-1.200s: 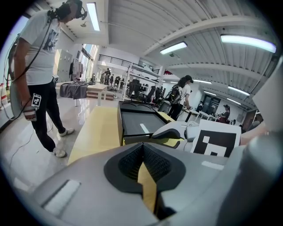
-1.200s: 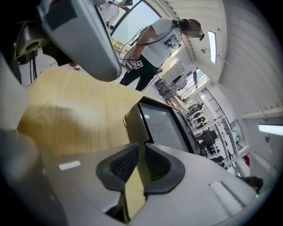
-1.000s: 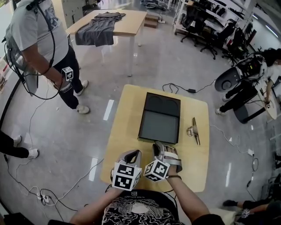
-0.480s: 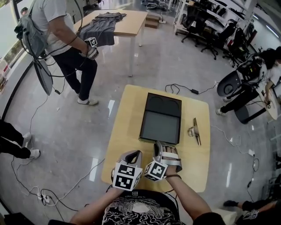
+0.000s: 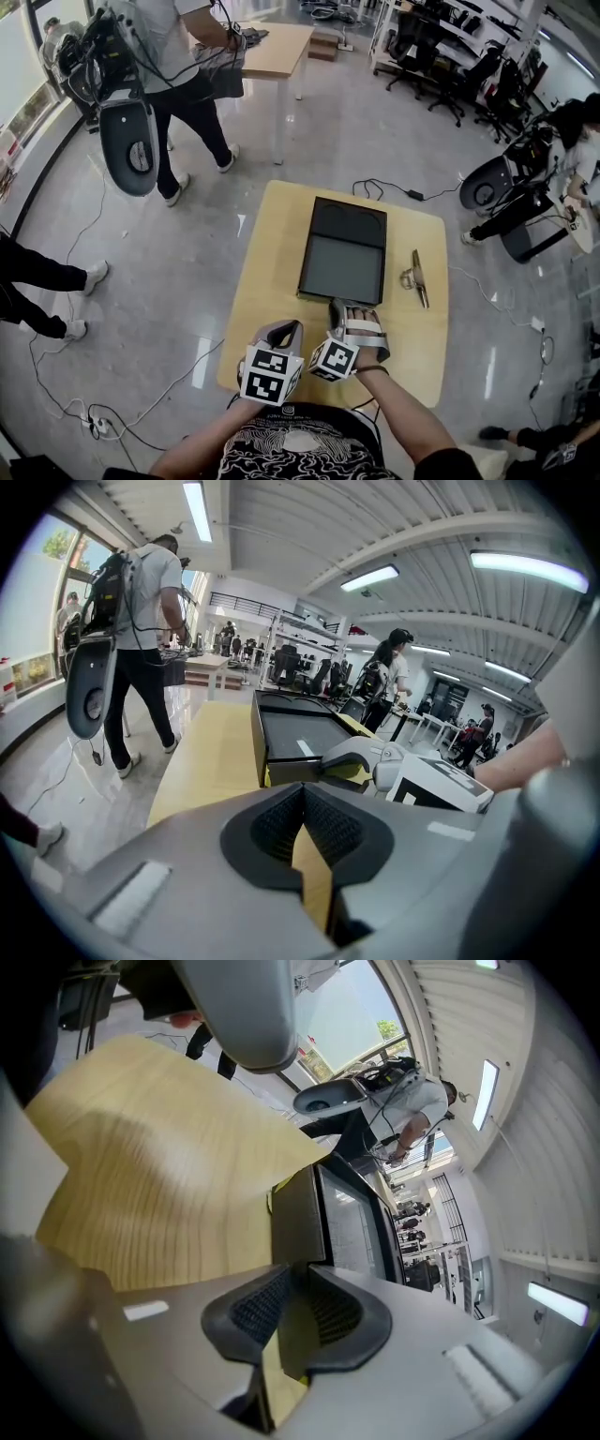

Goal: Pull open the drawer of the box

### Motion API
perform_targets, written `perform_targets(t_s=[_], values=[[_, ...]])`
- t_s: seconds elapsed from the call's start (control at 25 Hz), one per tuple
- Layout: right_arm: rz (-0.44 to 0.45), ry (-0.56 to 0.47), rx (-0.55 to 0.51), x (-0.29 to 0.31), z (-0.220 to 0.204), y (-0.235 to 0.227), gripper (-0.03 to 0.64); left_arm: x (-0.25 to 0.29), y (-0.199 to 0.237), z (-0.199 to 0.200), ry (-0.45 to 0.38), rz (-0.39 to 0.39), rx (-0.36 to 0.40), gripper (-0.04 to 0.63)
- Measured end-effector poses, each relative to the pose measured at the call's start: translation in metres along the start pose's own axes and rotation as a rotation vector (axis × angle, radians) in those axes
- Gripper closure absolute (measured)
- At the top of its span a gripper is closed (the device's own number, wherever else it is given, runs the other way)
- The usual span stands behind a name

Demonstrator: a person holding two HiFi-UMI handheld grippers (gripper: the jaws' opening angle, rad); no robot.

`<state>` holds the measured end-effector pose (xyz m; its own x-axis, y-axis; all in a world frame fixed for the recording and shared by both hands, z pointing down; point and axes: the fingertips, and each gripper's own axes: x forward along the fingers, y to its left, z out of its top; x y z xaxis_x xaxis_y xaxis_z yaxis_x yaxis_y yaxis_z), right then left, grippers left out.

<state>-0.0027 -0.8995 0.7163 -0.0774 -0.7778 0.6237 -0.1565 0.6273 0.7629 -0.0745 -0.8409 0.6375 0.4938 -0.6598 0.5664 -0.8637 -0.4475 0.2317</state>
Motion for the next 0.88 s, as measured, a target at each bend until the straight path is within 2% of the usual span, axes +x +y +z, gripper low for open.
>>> perform_targets(t_s=[0.4,0.64,0.88], values=[[0.078,-0.006,0.030,-0.058,0.007,0.025,0.561,-0.063,-0.028,-0.018,-0.013,0.013,0.014,0.583],[0.080,-0.001,0.041,-0.107,0.016,0.059,0.563,-0.115,-0.045,-0.049,-0.023,0.021,0.018,0.583],[0.088,0.009,0.045,-0.133,0.026,0.063,0.563,-0.144,-0.050,-0.050,-0.027,0.026,0.016,0.583]])
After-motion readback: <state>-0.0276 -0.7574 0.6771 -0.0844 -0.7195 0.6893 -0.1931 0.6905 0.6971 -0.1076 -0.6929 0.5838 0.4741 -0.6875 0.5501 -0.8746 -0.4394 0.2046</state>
